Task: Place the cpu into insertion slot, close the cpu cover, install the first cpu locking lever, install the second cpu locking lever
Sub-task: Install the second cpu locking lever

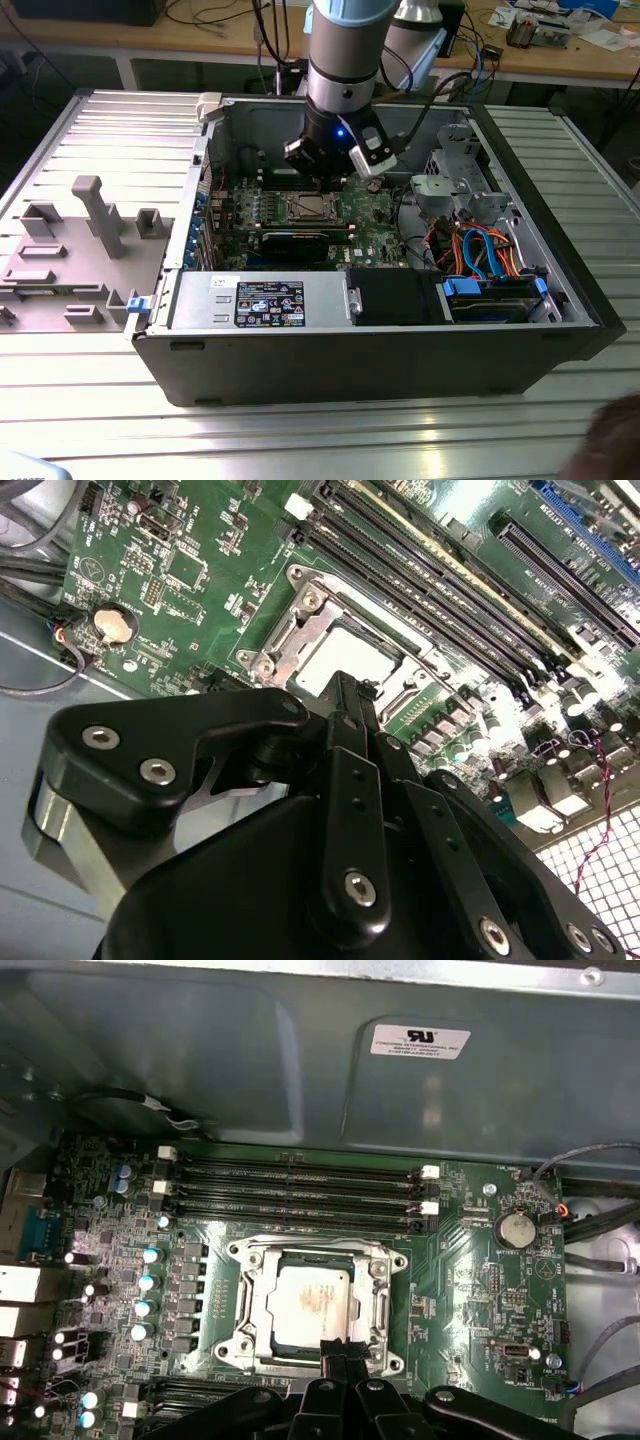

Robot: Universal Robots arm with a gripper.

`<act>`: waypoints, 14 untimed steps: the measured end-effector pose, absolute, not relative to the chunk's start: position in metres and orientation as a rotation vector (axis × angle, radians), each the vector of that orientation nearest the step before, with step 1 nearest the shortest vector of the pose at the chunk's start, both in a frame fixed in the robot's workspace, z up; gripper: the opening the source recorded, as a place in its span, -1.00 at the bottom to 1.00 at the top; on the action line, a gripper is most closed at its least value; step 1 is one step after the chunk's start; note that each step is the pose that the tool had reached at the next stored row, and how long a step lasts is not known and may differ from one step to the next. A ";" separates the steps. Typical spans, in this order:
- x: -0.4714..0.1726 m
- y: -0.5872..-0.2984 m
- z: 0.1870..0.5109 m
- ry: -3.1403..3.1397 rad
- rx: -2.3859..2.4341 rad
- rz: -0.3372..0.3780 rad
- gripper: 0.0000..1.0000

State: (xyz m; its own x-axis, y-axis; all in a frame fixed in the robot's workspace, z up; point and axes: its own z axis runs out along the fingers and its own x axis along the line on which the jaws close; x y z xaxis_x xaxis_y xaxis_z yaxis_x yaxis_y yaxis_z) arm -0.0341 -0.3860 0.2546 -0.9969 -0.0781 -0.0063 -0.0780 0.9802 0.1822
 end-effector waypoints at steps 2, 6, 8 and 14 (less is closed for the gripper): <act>-0.038 -0.387 0.253 -3.125 0.124 -0.288 -0.79; -0.040 -0.393 0.252 -3.125 0.123 -0.287 -0.79; -0.040 -0.394 0.252 -3.125 0.123 -0.287 -0.79; -0.041 -0.393 0.250 -3.129 0.123 -0.209 -0.79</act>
